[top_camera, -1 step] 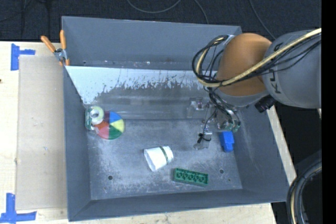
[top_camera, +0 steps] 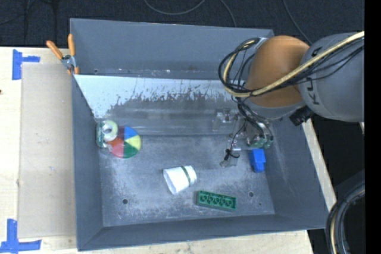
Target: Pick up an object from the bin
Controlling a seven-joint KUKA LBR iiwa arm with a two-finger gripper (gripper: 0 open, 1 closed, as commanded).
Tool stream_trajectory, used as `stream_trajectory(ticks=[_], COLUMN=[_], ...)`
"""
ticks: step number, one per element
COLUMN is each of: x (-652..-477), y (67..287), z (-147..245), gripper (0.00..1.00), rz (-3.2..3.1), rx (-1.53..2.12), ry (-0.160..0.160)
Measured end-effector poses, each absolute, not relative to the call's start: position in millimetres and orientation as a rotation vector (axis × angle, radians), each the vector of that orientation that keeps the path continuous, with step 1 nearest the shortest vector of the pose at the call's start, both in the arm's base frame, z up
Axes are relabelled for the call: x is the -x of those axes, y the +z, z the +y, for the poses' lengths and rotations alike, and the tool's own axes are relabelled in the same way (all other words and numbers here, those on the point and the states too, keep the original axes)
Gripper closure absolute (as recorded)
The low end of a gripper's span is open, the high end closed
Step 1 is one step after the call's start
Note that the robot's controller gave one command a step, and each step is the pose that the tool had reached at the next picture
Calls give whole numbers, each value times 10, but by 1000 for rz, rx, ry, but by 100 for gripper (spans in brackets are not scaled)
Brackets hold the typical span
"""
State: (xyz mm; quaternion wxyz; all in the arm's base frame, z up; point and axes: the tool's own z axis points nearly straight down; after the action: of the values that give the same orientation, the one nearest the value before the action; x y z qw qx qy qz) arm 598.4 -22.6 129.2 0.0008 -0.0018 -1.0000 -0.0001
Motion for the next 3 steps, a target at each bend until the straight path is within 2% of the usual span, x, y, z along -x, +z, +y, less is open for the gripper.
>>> stream_trajectory(ticks=[1, 2, 3], x=[-5309, -5112, -4773], y=[780, 946, 1013], z=[-189, -138, 24], gripper=[0, 0, 0], rz=[-3134, -3134, -3133], rx=[-56, -75, -5], ry=[-1, -1, -2])
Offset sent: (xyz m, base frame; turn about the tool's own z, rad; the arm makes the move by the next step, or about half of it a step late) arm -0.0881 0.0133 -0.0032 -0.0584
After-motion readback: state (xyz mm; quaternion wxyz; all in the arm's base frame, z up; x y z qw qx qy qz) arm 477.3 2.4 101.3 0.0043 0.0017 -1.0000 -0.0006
